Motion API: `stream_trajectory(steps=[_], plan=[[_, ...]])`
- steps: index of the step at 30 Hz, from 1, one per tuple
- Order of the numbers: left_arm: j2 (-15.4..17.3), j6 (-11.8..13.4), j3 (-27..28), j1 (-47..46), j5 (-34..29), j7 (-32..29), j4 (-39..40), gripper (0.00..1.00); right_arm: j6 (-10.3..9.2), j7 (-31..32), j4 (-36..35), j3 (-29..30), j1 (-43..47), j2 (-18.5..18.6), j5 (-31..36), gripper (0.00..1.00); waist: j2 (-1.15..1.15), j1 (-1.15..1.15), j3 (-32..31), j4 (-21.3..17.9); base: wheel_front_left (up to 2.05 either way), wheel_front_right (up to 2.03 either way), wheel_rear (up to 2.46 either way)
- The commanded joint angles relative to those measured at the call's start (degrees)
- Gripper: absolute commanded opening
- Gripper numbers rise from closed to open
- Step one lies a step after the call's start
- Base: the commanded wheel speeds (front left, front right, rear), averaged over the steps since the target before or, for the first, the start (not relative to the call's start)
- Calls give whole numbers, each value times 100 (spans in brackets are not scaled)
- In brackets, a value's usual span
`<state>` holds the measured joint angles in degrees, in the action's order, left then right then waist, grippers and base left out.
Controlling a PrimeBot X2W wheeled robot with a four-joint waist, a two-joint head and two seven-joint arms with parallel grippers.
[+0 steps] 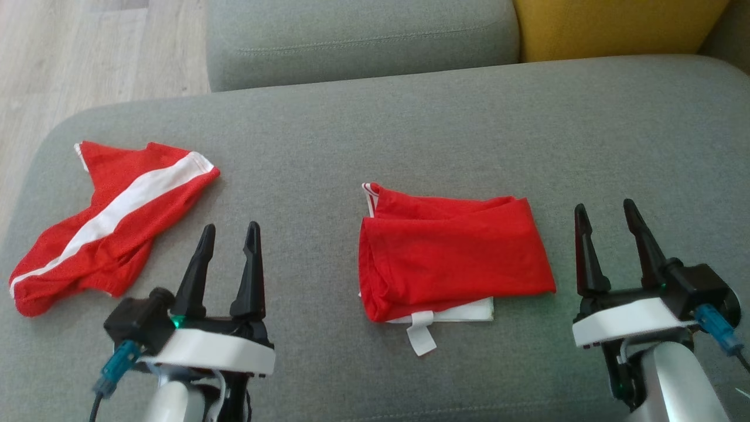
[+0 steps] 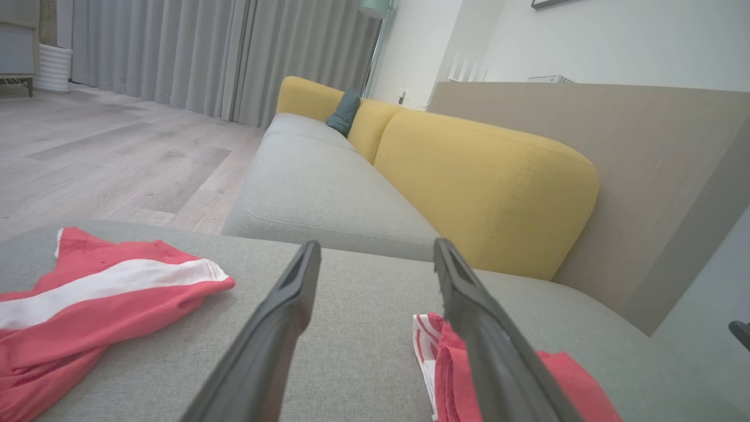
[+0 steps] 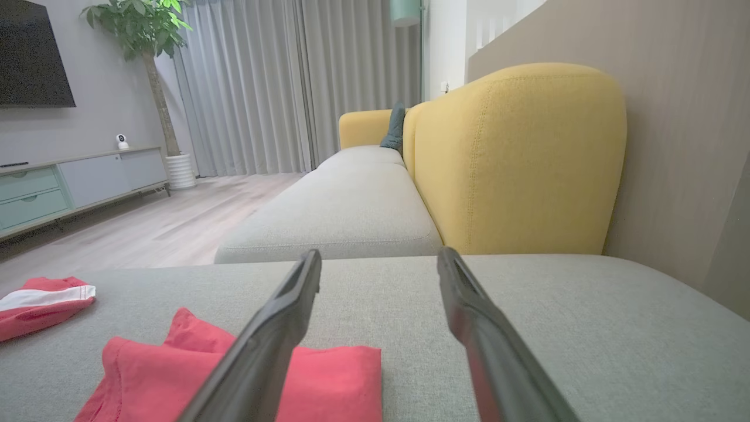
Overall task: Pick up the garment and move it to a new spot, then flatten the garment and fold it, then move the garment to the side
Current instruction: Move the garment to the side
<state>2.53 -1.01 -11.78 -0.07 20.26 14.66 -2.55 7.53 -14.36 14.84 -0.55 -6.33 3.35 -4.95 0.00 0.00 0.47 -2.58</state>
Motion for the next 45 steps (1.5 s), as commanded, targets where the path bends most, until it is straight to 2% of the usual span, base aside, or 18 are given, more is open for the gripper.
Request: stream_trajectory(steps=[1, 5, 9, 20, 35, 36, 37, 41, 45], plan=[[35, -5, 191, -242, -23, 34, 155, 100, -4, 6, -153, -97, -130, -21, 41, 100, 0, 0, 18, 11, 0, 0, 0], [35, -31, 153, -291, -12, 34, 115, 100, -4, 135, 14, -62, -163, -36, -61, 100, 0, 0, 147, 68, 0, 0, 0], [34, -54, 97, -380, -20, 34, 82, 100, -4, 274, 324, -11, -267, -44, -489, 100, 0, 0, 331, 156, 0, 0, 0], [34, -167, 73, -632, -144, 34, -120, 100, -4, 336, 1708, -116, -862, -46, -1050, 100, 0, 0, 780, 411, 0, 0, 0], [34, -243, 129, -888, -227, 34, -114, 100, -4, 164, 3170, -503, -1764, -46, -1048, 100, 0, 0, 1284, 500, 0, 0, 0], [34, -250, 149, -905, -236, 34, -114, 100, -4, 148, 3237, -537, -1812, -46, -1065, 21, 0, 0, 1310, 490, 0, 0, 0], [34, -255, 170, -922, -244, 34, -117, 100, -4, 131, 3297, -570, -1859, -46, -1075, 0, 0, 0, 1329, 476, 0, 0, 0], [34, -273, 238, -968, -273, 34, -148, 100, -4, 52, 3483, -607, -2018, -46, -882, 0, 0, 0, 1315, 380, 0, 0, 0], [34, -278, 272, -987, -263, 34, -116, 100, -4, -15, 3402, -435, -2208, -31, -264, 0, 0, 0, 1245, 212, 0, 0, 0]])
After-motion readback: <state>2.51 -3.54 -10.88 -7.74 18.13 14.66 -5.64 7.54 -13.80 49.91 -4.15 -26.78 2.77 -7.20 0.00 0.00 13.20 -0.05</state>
